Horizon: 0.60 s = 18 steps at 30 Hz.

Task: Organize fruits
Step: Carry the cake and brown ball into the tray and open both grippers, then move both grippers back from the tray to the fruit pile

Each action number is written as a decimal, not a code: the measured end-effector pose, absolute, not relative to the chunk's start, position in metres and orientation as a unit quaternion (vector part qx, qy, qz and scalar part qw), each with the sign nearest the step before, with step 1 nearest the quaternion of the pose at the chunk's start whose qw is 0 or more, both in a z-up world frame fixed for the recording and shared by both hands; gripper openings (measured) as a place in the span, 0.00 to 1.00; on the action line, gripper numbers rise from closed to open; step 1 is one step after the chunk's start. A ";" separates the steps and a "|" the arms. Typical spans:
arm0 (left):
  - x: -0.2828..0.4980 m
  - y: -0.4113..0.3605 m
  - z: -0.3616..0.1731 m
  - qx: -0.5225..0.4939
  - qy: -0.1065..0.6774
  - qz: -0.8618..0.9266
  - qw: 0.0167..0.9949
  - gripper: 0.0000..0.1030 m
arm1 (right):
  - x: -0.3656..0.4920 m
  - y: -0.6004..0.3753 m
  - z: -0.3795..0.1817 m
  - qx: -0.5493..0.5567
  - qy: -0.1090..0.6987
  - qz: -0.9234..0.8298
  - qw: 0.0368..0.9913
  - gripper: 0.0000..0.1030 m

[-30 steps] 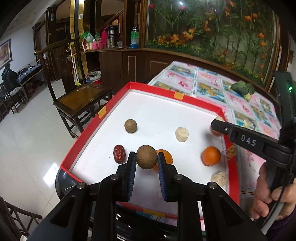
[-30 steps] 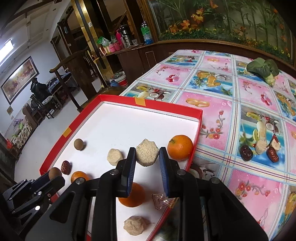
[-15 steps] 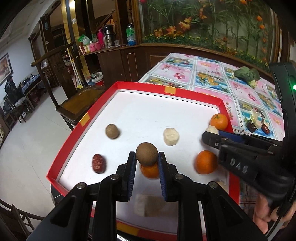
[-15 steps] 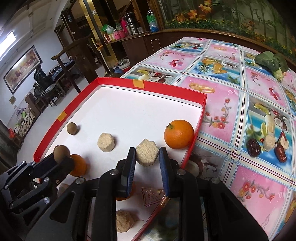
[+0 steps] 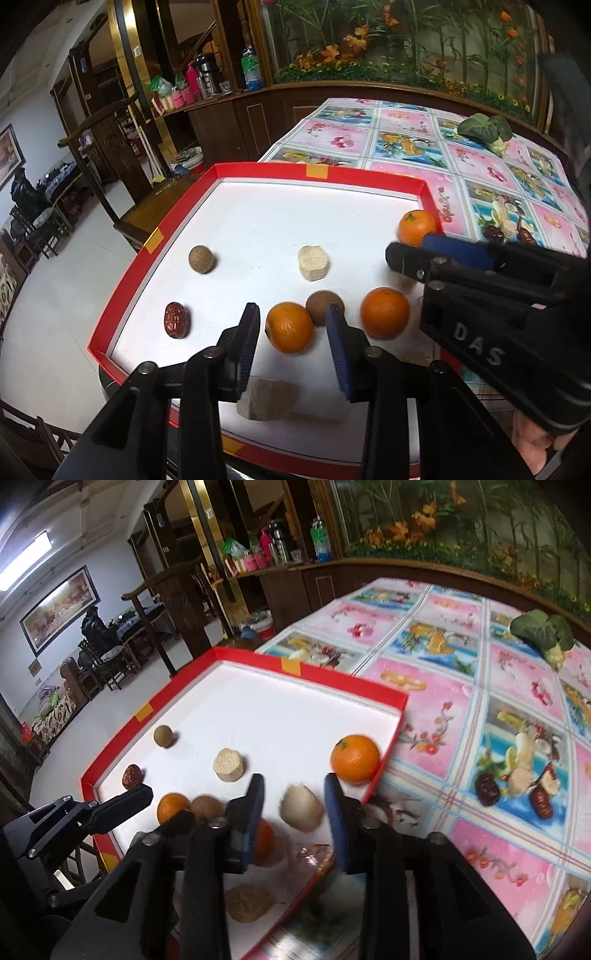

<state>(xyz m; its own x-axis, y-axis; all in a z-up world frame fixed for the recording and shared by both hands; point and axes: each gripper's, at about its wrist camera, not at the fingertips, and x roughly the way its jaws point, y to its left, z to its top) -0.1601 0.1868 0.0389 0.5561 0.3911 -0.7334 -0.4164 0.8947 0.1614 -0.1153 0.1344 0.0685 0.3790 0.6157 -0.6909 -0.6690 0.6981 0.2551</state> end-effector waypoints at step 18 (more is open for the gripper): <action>-0.133 0.143 0.058 0.007 0.376 0.195 0.906 0.70 | -0.039 -0.021 0.092 0.050 0.375 0.275 0.884 0.52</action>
<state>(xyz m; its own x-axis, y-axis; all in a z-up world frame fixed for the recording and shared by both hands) -0.1333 0.1430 0.0579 0.6416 0.3583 -0.6782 -0.3476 0.9240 0.1593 -0.0395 -0.0211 0.0922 0.5676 0.5229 -0.6360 -0.4486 0.8441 0.2937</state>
